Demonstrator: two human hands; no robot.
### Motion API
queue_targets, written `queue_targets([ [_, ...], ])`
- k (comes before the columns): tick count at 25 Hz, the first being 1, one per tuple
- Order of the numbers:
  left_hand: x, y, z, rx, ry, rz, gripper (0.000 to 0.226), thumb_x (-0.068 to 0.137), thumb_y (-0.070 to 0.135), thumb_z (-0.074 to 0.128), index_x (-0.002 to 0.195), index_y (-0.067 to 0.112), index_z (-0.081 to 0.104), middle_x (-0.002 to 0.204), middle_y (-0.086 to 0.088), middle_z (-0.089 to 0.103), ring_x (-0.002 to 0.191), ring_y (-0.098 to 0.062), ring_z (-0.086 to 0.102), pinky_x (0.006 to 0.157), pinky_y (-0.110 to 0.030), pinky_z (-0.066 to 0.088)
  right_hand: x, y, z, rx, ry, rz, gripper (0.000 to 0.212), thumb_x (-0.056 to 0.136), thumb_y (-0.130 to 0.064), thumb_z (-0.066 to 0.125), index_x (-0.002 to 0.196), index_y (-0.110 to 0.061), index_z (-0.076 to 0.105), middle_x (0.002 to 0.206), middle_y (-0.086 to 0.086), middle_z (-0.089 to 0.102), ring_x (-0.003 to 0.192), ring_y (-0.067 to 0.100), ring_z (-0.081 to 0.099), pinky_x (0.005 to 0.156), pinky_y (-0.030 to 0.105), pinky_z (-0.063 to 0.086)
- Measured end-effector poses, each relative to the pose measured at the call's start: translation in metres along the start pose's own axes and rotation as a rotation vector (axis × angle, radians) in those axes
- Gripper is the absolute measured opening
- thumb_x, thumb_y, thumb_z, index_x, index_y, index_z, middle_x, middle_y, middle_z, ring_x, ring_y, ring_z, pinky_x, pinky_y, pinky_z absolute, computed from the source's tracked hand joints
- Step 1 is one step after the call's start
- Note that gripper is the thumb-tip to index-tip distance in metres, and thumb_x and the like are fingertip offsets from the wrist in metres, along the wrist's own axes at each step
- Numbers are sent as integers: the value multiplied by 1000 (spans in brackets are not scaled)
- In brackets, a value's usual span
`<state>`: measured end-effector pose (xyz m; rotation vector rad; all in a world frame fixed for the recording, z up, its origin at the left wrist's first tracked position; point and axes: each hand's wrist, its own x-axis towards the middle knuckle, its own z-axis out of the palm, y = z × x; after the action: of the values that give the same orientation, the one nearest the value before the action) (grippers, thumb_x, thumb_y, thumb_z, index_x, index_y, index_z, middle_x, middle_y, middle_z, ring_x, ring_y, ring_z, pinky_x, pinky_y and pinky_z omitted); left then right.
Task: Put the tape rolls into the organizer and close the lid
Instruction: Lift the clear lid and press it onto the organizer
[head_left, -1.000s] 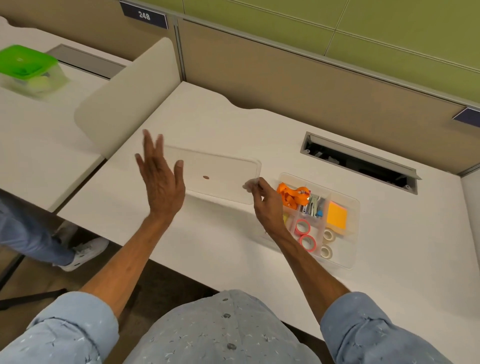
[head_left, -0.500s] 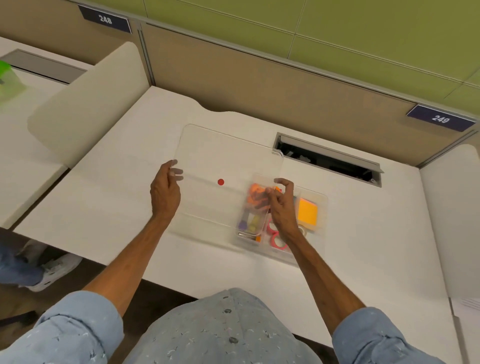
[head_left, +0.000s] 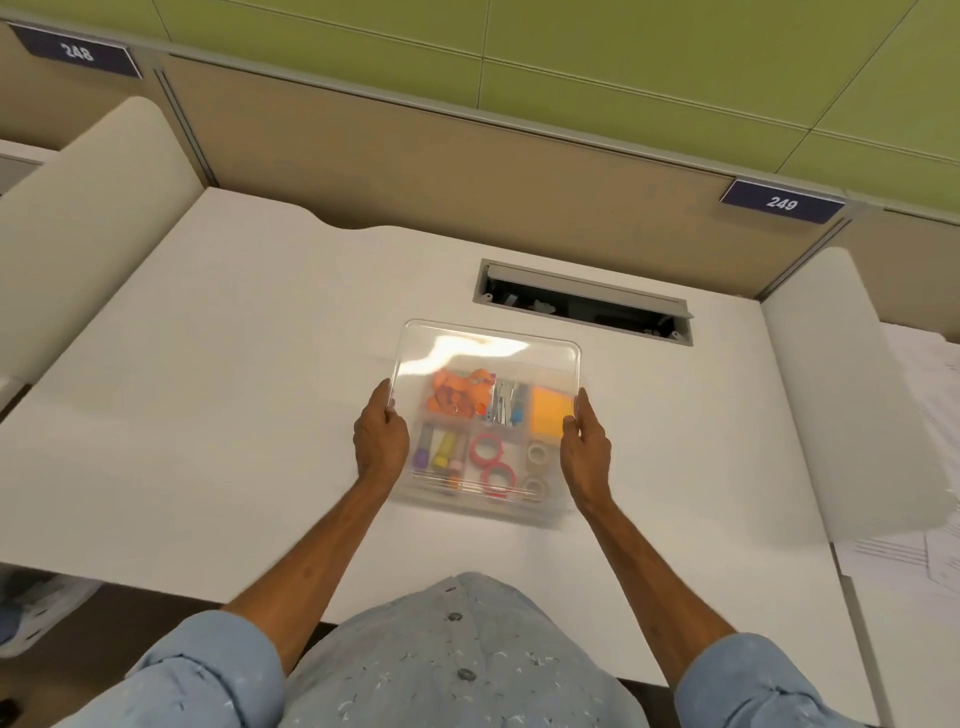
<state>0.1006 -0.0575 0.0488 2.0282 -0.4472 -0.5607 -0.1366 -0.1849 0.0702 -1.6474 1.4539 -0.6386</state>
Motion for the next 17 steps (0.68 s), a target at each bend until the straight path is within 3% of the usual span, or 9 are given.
queue_targets([
  [4, -3, -1, 23, 51, -27, -11, 54, 103, -6, 38, 150, 13, 56, 147, -16, 65, 137, -39, 59, 114, -49, 49, 5, 17, -11, -50, 30, 47, 53, 114, -12, 40, 166, -18, 33, 115, 2, 70, 90, 22, 64, 89, 29, 51],
  [7, -2, -1, 32, 72, -47, -32, 55, 102, -6, 39, 152, 12, 54, 153, -15, 61, 141, -38, 55, 118, -47, 45, 10, 26, -11, -52, 57, 92, 52, 114, -12, 41, 165, -15, 35, 115, 16, 75, 90, 31, 69, 93, 36, 56],
  [9, 0, -1, 36, 91, -62, -60, 58, 100, -6, 39, 153, 12, 53, 155, -14, 58, 144, -37, 53, 120, -46, 42, 12, 29, -10, -65, 51, 104, 51, 114, -11, 41, 165, -13, 35, 122, 16, 75, 90, 30, 69, 94, 35, 53],
  [13, 3, -7, 39, 112, -115, -67, 50, 107, 1, 40, 155, 11, 50, 158, -14, 56, 146, -37, 51, 124, -52, 41, 13, 32, -8, -73, 6, 146, 50, 115, -12, 37, 165, -8, 33, 155, 14, 58, 131, 36, 65, 117, 42, 48],
  [17, 5, -9, 41, 115, -135, -54, 48, 110, 5, 40, 157, 11, 47, 160, -14, 54, 148, -37, 49, 125, -53, 40, 12, 34, -5, -35, -5, 178, 49, 116, -14, 35, 165, -8, 33, 162, 13, 51, 145, 35, 55, 126, 49, 42],
])
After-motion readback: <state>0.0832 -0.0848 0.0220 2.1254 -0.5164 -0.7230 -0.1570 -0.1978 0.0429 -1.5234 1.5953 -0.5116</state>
